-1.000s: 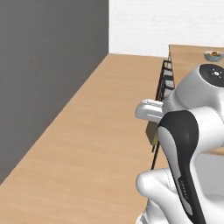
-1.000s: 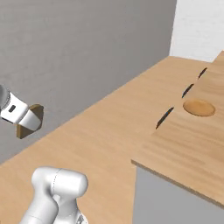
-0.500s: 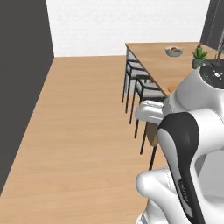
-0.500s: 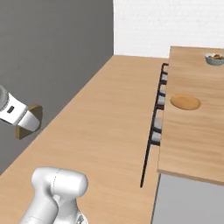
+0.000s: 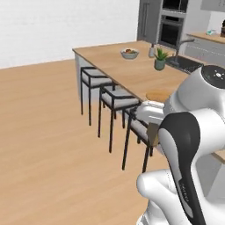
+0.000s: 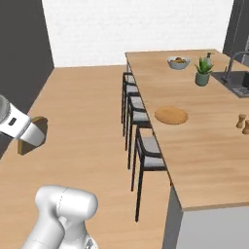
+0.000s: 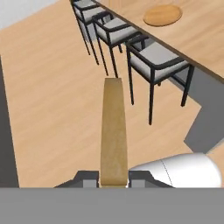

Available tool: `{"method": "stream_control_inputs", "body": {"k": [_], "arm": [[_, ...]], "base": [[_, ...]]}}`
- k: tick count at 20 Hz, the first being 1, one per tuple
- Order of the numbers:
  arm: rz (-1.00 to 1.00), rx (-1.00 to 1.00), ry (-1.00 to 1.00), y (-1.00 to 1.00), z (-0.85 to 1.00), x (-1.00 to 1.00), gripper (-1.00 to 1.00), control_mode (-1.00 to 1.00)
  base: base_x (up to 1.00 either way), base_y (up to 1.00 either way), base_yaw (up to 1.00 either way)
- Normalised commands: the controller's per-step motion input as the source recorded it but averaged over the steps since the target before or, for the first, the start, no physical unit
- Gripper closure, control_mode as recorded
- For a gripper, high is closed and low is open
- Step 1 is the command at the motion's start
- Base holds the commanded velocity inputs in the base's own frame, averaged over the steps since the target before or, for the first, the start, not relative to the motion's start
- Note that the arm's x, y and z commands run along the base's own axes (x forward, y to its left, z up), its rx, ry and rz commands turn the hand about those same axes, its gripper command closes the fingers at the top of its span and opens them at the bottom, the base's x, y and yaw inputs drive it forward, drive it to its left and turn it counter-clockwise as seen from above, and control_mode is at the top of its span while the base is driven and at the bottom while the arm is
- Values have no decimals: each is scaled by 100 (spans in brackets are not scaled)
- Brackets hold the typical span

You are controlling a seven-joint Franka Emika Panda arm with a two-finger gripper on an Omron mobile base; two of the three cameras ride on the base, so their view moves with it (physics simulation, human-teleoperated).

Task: Start the toaster. Once the lever pops up, take the bread to the plate on the dining counter.

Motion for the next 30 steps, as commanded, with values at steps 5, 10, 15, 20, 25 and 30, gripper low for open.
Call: {"method": "stream_control_inputs", "body": {"k": [5,10,15,20,25,30], "arm": [[0,0,0,0,0,0,100,100],[0,0,0,0,0,0,100,100],[0,0,0,0,0,0,100,100],[0,0,0,0,0,0,100,100],[0,0,0,0,0,0,100,100],[0,0,0,0,0,0,100,100]], "base": [[56,77,-64],[45,76,-65],[48,72,-67],[47,77,-64],[34,78,-62],[43,51,-59]]}}
